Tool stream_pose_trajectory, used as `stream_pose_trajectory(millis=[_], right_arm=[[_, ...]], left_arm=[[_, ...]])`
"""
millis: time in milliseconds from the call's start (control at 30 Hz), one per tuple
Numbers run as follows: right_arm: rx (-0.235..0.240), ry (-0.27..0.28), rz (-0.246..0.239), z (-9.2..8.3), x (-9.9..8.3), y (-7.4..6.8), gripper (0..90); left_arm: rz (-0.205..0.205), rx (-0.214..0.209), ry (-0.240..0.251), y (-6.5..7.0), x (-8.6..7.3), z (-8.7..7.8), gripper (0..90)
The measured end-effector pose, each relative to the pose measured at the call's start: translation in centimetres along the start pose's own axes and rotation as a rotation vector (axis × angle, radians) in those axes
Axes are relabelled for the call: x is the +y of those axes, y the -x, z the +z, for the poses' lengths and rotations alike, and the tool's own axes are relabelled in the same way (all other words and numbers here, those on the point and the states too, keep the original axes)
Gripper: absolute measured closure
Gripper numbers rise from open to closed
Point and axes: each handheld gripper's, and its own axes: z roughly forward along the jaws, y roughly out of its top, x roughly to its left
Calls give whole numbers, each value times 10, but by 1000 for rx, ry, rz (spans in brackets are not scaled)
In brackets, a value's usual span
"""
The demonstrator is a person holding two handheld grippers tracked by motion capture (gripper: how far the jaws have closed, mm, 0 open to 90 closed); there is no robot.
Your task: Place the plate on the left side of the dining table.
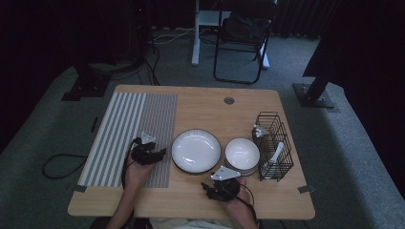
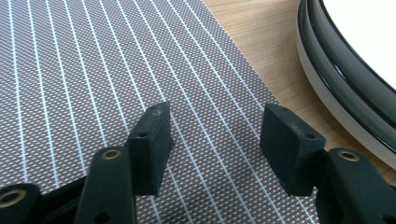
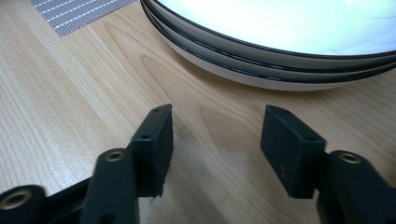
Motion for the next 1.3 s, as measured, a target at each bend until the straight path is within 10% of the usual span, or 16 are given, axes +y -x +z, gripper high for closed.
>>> stream_pose_trajectory(millis=[400, 1300], right_arm=[[-72, 106, -51, -26, 9, -5, 790], [-171, 131, -48, -20, 25, 3, 855]], left_arm=[[-10, 0, 71, 3, 26, -18, 525], [97, -65, 54, 38, 69, 10, 604]])
